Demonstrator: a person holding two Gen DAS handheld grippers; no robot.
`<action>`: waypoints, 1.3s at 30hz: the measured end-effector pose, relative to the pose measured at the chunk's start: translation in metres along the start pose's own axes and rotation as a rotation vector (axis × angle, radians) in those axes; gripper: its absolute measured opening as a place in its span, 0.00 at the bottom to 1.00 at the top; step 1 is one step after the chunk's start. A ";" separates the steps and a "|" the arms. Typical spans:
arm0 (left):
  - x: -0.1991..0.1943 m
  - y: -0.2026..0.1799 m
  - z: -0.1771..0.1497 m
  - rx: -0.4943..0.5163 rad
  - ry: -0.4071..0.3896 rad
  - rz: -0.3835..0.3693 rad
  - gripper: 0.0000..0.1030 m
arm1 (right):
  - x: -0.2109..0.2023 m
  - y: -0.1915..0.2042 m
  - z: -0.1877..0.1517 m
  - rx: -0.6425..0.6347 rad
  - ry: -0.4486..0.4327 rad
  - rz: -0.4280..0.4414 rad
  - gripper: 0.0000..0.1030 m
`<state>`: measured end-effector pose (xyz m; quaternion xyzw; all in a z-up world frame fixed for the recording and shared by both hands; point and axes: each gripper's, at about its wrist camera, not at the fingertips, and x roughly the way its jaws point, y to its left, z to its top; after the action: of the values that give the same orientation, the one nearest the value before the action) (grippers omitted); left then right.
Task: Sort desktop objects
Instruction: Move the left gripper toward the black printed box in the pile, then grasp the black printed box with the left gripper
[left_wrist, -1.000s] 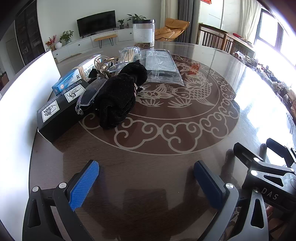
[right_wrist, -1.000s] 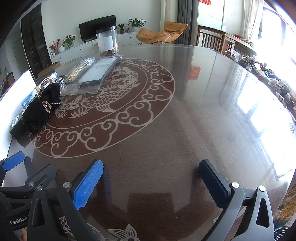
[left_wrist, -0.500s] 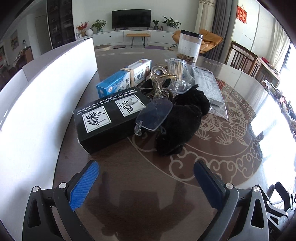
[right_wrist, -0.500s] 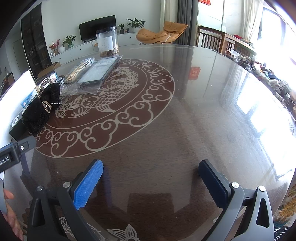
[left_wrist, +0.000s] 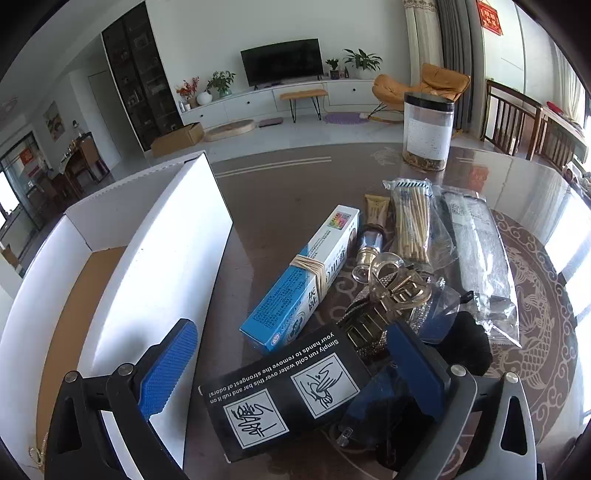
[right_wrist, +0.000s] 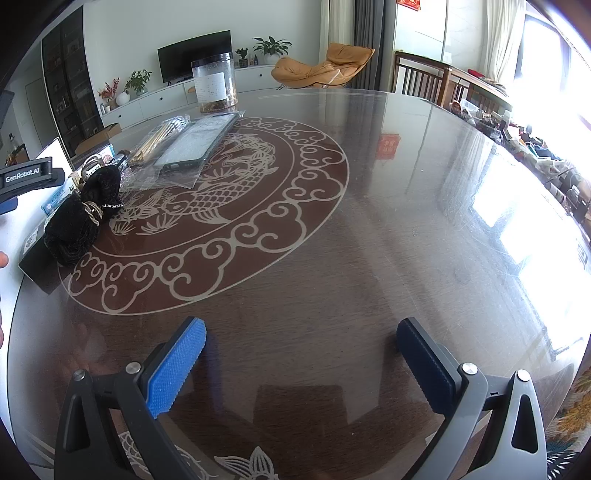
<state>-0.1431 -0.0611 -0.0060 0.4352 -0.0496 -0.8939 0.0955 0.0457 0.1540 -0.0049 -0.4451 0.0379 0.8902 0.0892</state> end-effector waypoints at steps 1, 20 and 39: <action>0.010 -0.001 0.000 0.005 0.039 -0.003 1.00 | 0.000 0.000 0.000 0.000 0.000 0.000 1.00; -0.015 -0.069 -0.066 0.196 0.112 -0.368 1.00 | 0.001 0.001 0.000 0.001 -0.001 0.000 1.00; -0.018 -0.066 -0.081 0.205 0.051 -0.359 1.00 | 0.001 0.001 0.000 0.001 -0.002 -0.001 1.00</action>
<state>-0.0768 0.0070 -0.0540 0.4668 -0.0593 -0.8756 -0.1090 0.0445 0.1531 -0.0060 -0.4444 0.0381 0.8905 0.0898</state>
